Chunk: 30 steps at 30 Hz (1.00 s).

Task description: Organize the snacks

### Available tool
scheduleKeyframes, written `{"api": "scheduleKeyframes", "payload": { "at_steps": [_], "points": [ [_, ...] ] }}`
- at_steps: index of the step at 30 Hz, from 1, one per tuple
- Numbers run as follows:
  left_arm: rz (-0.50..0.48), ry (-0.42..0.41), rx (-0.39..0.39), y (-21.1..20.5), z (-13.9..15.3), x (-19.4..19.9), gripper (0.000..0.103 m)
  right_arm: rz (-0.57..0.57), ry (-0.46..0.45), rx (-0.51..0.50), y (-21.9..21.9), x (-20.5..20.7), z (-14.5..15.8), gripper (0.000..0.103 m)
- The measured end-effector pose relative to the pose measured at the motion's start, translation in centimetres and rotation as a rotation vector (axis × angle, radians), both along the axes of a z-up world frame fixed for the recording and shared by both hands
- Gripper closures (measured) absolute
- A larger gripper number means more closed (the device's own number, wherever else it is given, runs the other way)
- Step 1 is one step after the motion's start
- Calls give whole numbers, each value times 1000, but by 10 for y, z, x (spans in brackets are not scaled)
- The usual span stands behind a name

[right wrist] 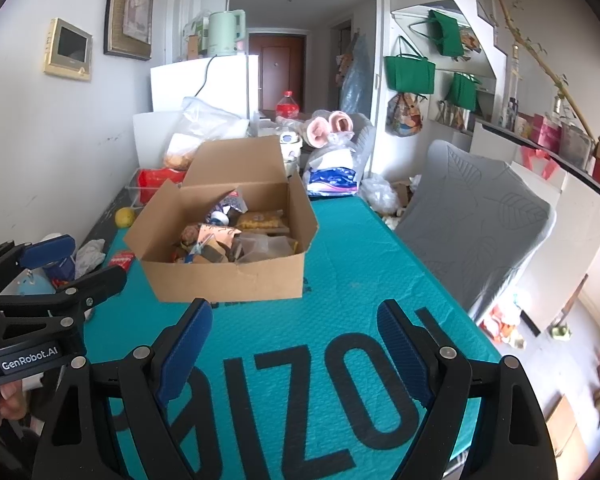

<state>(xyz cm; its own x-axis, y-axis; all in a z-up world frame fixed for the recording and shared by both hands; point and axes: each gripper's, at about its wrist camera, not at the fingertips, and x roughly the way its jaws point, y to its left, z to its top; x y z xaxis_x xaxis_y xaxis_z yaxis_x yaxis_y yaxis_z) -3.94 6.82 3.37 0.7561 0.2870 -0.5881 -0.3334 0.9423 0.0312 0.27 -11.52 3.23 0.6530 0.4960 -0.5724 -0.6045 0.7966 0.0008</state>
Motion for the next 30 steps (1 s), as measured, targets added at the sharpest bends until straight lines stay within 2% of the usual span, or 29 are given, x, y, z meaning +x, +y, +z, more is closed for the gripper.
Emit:
{"api": "scheduleKeyframes", "payload": {
  "at_steps": [10,17,30],
  "points": [
    [-3,36,-8,1,-3,7,24,2,3,-4,1,4,-2,18],
    [1,21,9,0,0,12,24,12,15,2,-1,13,-5,18],
    [-14,49,-21,3,-6,28,24,13,36,-5,-1,29,-11,18]
  ]
}}
